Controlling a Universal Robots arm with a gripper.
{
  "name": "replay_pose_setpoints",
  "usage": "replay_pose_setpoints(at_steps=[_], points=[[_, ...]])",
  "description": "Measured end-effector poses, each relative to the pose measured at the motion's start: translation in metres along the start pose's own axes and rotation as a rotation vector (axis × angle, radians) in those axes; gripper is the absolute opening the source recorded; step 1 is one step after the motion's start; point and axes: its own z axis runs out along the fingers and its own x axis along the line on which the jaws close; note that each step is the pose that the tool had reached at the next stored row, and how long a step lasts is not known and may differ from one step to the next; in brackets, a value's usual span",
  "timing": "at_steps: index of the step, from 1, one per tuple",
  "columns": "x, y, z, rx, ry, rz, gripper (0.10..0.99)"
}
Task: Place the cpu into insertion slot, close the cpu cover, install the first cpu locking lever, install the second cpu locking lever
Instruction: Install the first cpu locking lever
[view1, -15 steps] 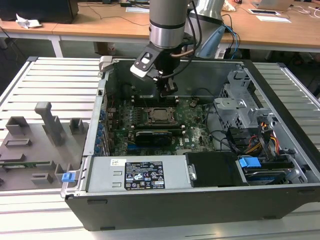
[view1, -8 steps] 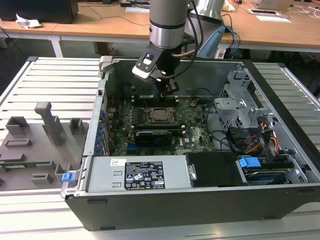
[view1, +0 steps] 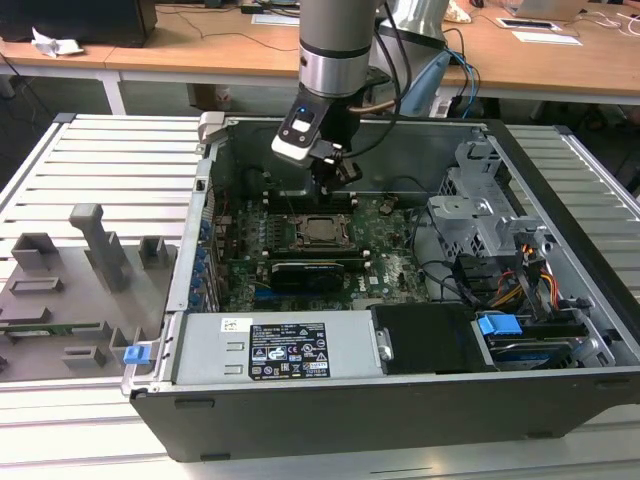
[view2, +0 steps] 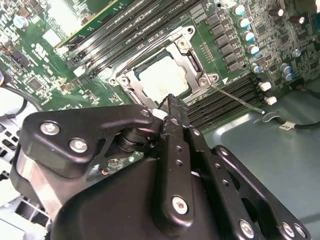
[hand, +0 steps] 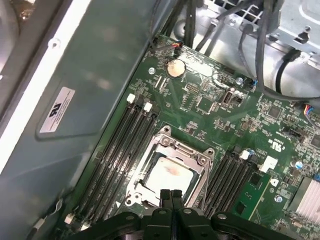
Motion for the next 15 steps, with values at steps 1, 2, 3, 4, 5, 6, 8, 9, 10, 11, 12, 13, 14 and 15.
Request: replay_pose_setpoints(at_steps=[1, 2, 3, 4, 5, 6, 8, 9, 10, 11, 12, 13, 14, 15], points=[[0.0000, -0.0001, 0.0000, 0.001, 0.0006, -0.007, 0.106], [0.0000, 0.0000, 0.0000, 0.003, 0.0019, -0.018, 0.106], [0.0000, 0.0000, 0.0000, 0.004, 0.0025, -0.026, 0.106], [0.0000, 0.0000, 0.0000, 0.005, 0.0027, -0.033, 0.106], [0.0000, 0.0000, 0.0000, 0.006, 0.0029, -0.043, 0.106], [0.0000, 0.0000, 0.0001, 0.007, 0.0030, -0.054, 0.106], [0.0000, 0.0000, 0.0000, 0.010, 0.0038, -0.098, 0.106], [0.0000, 0.0000, 0.0000, 0.011, 0.0042, -0.112, 0.106], [0.0000, 0.0000, 0.0000, 0.011, 0.0045, -0.123, 0.106], [0.0000, 0.0000, 0.0000, 0.011, 0.0050, -0.138, 0.106], [0.0000, 0.0000, 0.0000, 0.011, 0.0053, -0.150, 0.106], [0.0000, 0.0000, 0.0000, 0.012, 0.0058, -0.166, 0.106], [0.0000, 0.0000, 0.0000, 0.012, 0.0061, -0.179, 0.106], [0.0000, 0.0000, 0.0000, 0.012, 0.0066, -0.194, 0.106]])
